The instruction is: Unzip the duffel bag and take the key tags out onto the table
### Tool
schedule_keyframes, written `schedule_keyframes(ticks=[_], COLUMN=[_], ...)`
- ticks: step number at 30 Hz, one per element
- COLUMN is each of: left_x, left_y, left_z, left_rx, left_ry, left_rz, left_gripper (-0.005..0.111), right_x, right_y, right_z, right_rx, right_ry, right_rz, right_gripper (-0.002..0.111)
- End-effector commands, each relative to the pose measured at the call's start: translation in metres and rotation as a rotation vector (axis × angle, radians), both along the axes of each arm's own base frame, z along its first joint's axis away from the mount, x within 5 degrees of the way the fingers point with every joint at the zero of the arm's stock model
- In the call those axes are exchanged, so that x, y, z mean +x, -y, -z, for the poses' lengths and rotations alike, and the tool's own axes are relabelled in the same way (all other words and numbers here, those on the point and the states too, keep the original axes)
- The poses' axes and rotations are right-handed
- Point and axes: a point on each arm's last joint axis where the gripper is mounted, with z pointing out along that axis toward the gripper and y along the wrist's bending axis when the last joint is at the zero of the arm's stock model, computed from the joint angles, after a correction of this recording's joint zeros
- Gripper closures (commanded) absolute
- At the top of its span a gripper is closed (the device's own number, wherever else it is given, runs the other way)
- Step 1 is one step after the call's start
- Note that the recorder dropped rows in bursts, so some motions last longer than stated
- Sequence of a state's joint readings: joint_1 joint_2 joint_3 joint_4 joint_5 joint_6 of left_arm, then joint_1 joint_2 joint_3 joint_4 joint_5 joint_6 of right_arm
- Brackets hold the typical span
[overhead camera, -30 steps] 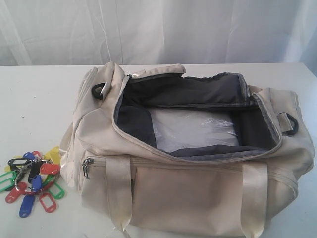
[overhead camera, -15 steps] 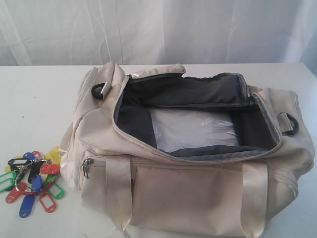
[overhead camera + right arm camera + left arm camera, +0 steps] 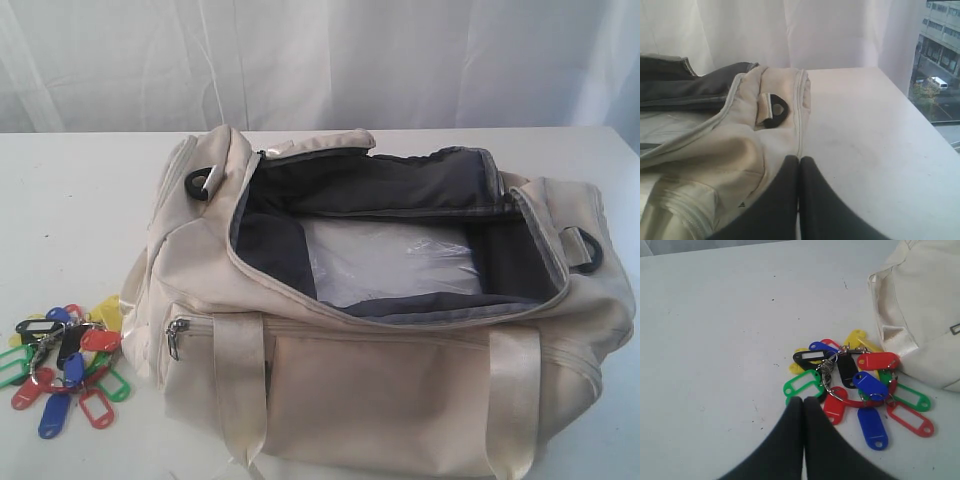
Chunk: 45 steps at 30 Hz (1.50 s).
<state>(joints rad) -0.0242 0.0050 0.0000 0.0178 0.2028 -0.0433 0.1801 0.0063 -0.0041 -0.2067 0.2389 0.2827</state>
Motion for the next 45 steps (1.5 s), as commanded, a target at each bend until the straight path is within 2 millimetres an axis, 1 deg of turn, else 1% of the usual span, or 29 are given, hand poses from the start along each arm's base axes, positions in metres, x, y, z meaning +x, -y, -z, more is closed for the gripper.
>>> schedule_keyframes(ticks=[1, 3, 6, 8, 11, 12, 45], left_x=[-0.0002, -0.0002, -0.0002, -0.0002, -0.0002, -0.0002, -0.0002], left_y=[-0.0002, -0.0002, -0.0002, -0.0002, -0.0002, -0.0002, -0.0002], left_z=[-0.0003, -0.0003, -0.0003, -0.0003, -0.0003, -0.0003, -0.0003], left_rx=[-0.006, -0.006, -0.006, -0.006, -0.006, -0.006, -0.006], left_ry=[0.005, 0.005, 0.005, 0.005, 0.005, 0.005, 0.005], left_rz=[-0.006, -0.006, -0.006, -0.006, -0.006, -0.006, -0.006], left_gripper=[0.107, 0.107, 0.107, 0.107, 0.107, 0.107, 0.107], right_x=[-0.0010, -0.0018, -0.0018, -0.0020, -0.0026, -0.0026, -0.0029], right_y=[0.0007, 0.0013, 0.0012, 0.0003, -0.0031, -0.0034, -0.0038], right_z=[0.0057, 0.0094, 0.0094, 0.0096, 0.0098, 0.0098, 0.0106], right_rx=[-0.081, -0.168, -0.202, -0.170, -0.059, -0.046, -0.050], right_ry=[-0.040, -0.071, -0.067, -0.072, -0.089, -0.091, -0.098], right_rz=[-0.004, -0.017, -0.025, -0.029, -0.045, -0.046, -0.055], right_gripper=[0.108, 0.108, 0.108, 0.108, 0.108, 0.108, 0.108])
